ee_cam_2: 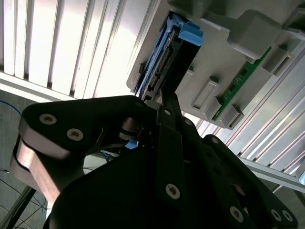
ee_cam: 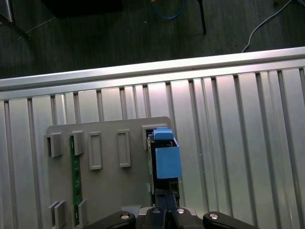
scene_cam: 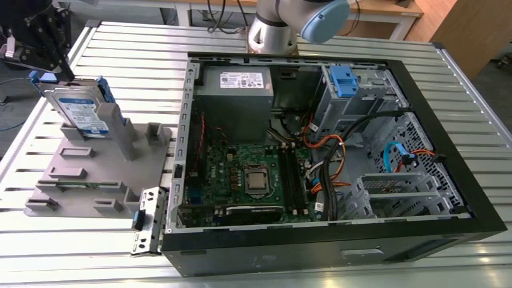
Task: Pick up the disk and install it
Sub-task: 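Pick up the disk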
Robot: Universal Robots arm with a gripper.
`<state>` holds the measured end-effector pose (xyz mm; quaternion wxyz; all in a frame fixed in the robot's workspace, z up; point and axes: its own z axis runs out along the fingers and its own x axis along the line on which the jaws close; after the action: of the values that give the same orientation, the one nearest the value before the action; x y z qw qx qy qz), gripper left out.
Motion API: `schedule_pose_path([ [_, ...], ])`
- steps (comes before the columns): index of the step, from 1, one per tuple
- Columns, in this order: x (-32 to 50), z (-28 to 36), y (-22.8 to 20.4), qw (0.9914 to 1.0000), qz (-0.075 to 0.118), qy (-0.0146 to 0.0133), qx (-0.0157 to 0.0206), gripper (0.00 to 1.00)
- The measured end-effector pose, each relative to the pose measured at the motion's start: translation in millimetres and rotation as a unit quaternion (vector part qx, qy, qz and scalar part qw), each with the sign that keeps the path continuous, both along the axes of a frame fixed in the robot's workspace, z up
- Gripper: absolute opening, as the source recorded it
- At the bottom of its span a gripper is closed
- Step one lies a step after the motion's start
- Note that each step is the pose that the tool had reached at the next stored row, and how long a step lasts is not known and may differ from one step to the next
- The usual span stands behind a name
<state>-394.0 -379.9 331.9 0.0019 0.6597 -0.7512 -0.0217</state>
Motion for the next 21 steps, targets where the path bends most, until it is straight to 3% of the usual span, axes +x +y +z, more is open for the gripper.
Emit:
schedule_pose_path([
  [17,-0.1,0.4,0.1,1.0,0.0,0.0,0.0003,0.11],
  [19,-0.1,0.4,0.1,1.0,0.0,0.0,0.0003,0.17],
  [21,-0.1,0.4,0.2,1.0,0.0,0.0,0.0003,0.29],
])
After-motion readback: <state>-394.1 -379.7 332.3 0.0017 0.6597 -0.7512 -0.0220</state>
